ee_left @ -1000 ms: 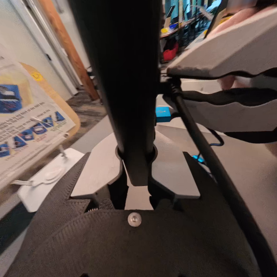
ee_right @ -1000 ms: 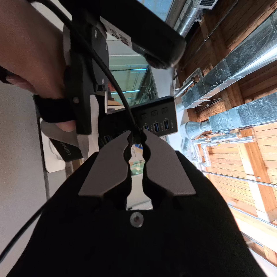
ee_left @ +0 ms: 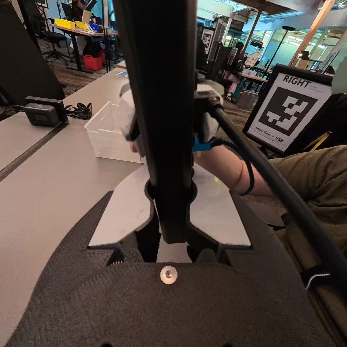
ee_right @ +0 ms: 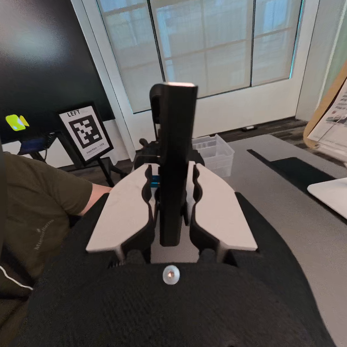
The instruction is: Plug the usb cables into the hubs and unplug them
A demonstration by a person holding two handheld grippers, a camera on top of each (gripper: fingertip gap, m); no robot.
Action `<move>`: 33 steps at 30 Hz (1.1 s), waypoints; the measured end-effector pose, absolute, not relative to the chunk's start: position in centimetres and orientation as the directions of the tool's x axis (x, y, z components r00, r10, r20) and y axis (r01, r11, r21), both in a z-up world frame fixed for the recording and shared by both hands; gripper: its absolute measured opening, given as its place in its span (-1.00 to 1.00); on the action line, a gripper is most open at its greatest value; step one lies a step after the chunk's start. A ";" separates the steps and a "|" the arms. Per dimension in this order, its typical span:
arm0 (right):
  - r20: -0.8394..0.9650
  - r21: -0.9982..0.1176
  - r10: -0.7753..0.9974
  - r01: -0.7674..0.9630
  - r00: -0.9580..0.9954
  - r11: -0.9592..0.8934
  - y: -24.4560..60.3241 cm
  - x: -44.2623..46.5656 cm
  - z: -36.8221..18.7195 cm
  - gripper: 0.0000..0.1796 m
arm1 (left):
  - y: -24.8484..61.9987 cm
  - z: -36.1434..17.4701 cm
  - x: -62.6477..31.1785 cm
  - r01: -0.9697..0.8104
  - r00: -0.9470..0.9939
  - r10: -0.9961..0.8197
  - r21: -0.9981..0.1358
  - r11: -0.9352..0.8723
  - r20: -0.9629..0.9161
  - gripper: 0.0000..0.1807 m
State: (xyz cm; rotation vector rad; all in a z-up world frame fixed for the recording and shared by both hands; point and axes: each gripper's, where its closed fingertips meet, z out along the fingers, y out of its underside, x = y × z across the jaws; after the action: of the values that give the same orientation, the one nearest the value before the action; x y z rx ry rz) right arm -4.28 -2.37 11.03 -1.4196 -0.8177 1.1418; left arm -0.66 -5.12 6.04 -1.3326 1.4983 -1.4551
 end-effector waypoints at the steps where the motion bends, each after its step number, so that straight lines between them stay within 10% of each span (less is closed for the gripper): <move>1: -0.214 -0.976 0.933 -0.096 0.289 -0.195 -2.3 -4.6 10.6 -0.54 | -5.3 5.8 -0.6 -0.234 -0.276 -0.943 -0.964 -0.123 0.187 -0.68; 15: -0.197 -0.979 0.931 -0.114 0.308 -0.170 -3.4 -2.7 12.5 -0.69 | -4.4 6.5 -0.8 -0.211 -0.251 -0.935 -0.957 -0.201 0.251 -0.41; 25: -0.151 -0.985 0.905 -0.141 0.397 -0.102 -5.0 1.7 22.7 -0.70 | -0.8 6.3 -1.4 -0.098 -0.265 -0.862 -0.901 -0.422 0.432 -0.49; 33: -0.054 -0.998 0.654 -0.017 0.754 -0.063 -2.3 13.9 33.8 -0.69 | 2.7 6.1 -4.1 -0.171 -0.016 -0.970 -0.956 -0.237 0.243 -0.48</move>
State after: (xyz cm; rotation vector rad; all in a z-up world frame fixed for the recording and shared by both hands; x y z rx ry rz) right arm 13.89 -2.33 33.77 -1.5505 -0.5327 0.5945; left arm -4.15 2.70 6.11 -1.4998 1.2370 -1.3317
